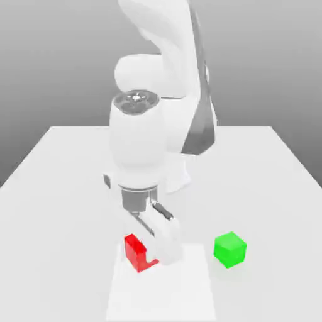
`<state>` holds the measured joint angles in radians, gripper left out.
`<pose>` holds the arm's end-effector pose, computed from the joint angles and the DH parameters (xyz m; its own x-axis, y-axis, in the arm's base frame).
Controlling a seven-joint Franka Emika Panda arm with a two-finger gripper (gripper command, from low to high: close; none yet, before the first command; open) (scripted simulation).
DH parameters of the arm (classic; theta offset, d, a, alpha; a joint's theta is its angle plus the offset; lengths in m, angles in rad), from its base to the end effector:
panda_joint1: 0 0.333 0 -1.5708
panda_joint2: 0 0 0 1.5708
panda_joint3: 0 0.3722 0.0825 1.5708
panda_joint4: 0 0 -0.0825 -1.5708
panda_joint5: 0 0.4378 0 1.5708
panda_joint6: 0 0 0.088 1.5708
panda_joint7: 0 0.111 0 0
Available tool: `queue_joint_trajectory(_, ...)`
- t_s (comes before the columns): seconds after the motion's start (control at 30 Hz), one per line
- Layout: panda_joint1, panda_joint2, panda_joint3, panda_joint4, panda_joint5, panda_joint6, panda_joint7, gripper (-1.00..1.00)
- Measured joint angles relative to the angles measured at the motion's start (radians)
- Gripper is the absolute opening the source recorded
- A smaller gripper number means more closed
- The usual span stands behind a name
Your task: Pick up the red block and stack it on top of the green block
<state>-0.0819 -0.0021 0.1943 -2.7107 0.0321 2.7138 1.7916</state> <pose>0.4263 0.0470 0.2320 -0.1371 -0.9905 -0.0138 -0.9905 0.1372 -0.0020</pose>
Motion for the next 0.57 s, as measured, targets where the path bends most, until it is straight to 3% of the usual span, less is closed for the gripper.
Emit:
queue_joint_trajectory(0.23,0.180,-0.145,0.150,-0.118,0.082,-0.023,0.280,-1.00)
queue_joint_trajectory(0.47,0.163,0.057,0.139,-0.118,-0.116,0.169,0.442,-1.00)
queue_joint_trajectory(0.5,0.168,0.077,0.129,-0.118,-0.140,0.187,0.459,1.00)
queue_joint_trajectory(0.57,0.168,0.077,0.129,-0.118,-0.140,0.187,0.459,1.00)
